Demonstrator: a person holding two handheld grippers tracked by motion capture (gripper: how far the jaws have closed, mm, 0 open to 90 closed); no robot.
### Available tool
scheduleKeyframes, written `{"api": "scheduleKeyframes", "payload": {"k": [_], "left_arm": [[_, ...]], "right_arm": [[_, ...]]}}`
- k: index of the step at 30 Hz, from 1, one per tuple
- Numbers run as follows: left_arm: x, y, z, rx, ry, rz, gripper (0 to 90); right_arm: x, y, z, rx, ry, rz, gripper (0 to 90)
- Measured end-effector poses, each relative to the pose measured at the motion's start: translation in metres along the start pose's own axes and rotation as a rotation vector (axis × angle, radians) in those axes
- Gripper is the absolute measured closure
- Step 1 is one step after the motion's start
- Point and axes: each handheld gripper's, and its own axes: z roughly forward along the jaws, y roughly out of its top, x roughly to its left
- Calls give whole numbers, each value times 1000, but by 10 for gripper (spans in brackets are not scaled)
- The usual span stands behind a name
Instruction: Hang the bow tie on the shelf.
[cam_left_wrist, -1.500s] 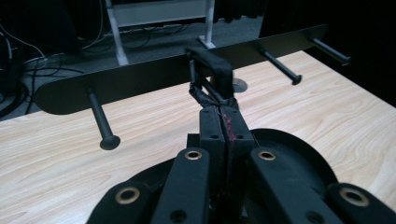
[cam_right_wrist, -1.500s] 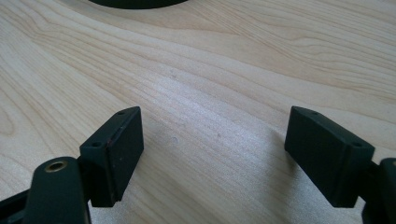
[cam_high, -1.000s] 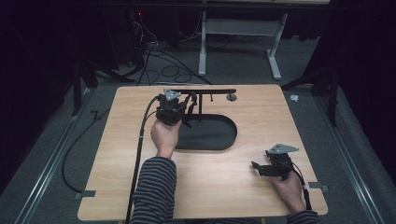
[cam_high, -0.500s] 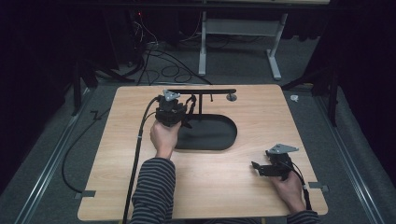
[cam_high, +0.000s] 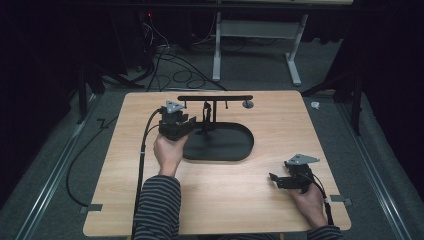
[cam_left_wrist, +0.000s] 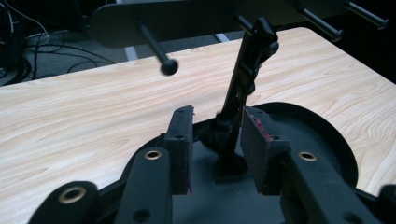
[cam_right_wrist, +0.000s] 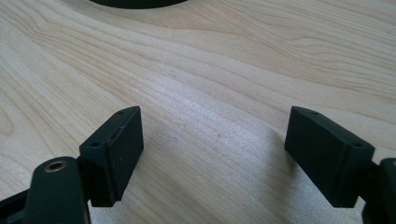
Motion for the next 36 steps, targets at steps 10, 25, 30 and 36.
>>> {"api": "scheduleKeyframes", "payload": {"k": [10,25,30,36], "left_arm": [[5,-8,-14,-14,3,-12,586],[19,-23,-33,-12,29,-16,544],[22,-27,-40,-19,34,-24,541],[26,-32,-47,-36,34,-41,538]], "right_arm": [[0,0,0,0,0,0,206],[0,0,0,-1,2,-4,205],[0,0,0,-1,2,-4,206],[0,0,0,-1,2,-4,205]]}}
